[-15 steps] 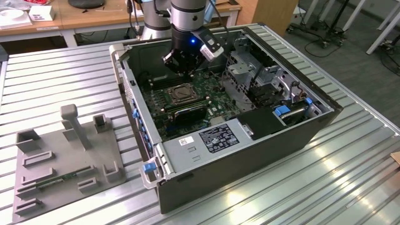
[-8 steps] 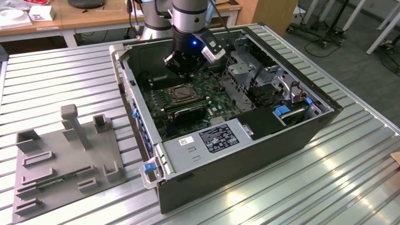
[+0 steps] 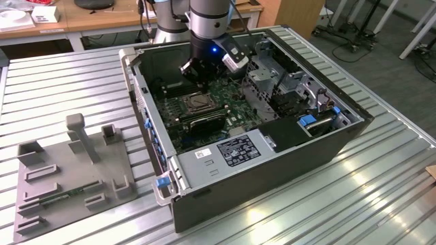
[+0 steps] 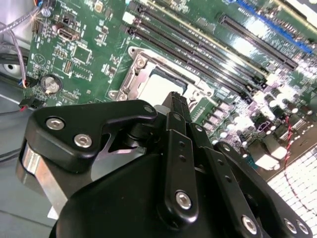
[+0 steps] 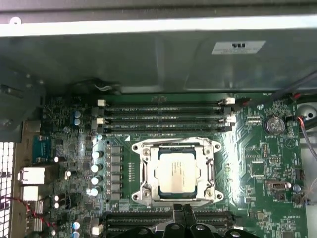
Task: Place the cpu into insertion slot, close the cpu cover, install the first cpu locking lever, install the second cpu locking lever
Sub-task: 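Install the second cpu locking lever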
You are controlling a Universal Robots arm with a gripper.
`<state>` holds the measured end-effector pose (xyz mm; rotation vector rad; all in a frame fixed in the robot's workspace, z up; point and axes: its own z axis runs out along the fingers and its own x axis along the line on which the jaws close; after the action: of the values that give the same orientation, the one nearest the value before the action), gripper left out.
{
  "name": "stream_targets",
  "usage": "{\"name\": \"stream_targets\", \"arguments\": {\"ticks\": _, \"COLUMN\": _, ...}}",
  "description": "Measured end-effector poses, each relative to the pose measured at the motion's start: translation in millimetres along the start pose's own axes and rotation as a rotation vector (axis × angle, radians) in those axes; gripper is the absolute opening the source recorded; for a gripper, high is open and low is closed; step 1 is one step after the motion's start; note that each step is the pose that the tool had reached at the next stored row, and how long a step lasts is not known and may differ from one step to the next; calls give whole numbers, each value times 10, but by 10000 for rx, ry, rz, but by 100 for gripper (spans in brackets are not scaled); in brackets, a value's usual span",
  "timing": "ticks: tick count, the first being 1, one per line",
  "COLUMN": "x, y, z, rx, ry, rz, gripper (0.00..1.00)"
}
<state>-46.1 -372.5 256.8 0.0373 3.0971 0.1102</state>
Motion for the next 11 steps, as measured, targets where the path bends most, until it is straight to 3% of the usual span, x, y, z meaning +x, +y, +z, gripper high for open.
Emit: {"name": "stream_targets", "arguments": {"ticks": 11, "x": 7, "y": -61, "z": -5, "rx": -28, "ry": -5, "rz": 1, "gripper": 10}}
